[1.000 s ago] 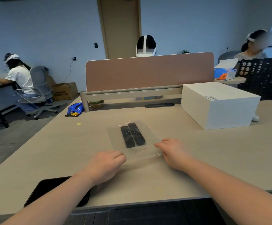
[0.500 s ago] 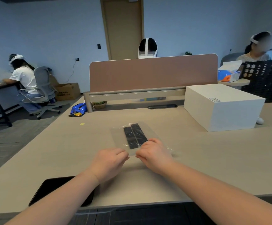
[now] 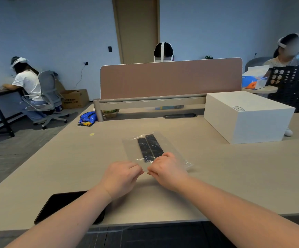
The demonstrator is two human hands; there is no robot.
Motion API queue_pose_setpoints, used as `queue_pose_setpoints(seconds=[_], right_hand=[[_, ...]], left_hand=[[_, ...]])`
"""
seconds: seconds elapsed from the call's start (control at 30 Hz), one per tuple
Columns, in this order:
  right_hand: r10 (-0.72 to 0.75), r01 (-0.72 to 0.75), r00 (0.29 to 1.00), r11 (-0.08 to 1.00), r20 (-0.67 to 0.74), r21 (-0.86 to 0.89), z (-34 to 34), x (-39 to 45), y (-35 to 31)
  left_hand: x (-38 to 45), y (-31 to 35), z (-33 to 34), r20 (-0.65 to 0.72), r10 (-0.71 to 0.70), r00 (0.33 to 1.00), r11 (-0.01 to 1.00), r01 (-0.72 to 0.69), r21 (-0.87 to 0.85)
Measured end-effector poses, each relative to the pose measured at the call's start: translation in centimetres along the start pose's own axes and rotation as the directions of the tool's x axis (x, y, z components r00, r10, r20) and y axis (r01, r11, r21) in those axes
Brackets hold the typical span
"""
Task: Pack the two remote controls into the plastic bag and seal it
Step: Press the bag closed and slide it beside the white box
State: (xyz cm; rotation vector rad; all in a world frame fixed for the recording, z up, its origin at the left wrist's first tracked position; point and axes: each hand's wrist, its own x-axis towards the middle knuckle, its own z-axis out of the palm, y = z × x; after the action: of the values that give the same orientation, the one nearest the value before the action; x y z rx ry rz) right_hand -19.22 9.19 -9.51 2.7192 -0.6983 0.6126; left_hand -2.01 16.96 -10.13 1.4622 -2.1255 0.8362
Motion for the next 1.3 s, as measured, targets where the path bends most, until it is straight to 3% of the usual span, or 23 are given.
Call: queue_pose_setpoints(seconds=[0.5,0.87,1.3], right_hand=[[-0.013,0.013,1.0,0.999,0.004,0.047,0.7,-0.2,-0.4],[-0.086,0.095,0.992,0.99,0.091,-0.102,0.9,-0.6,0.8],[0.035,-0.022,0.998,0.966,0.048,-0.256,0.3,-5.1,6.2]], left_hand=[[0.1,-0.1,-0.1,0.071,0.009,0.997,0.998,-0.004,-0.065],[0.0,-0.3,-0.2,0.15,0.003,0.989,0.998,0.007,-0.064],[0.3,-0.1,-0.3,0.165,0.03,0.986,0.998,-0.02,-0.06]])
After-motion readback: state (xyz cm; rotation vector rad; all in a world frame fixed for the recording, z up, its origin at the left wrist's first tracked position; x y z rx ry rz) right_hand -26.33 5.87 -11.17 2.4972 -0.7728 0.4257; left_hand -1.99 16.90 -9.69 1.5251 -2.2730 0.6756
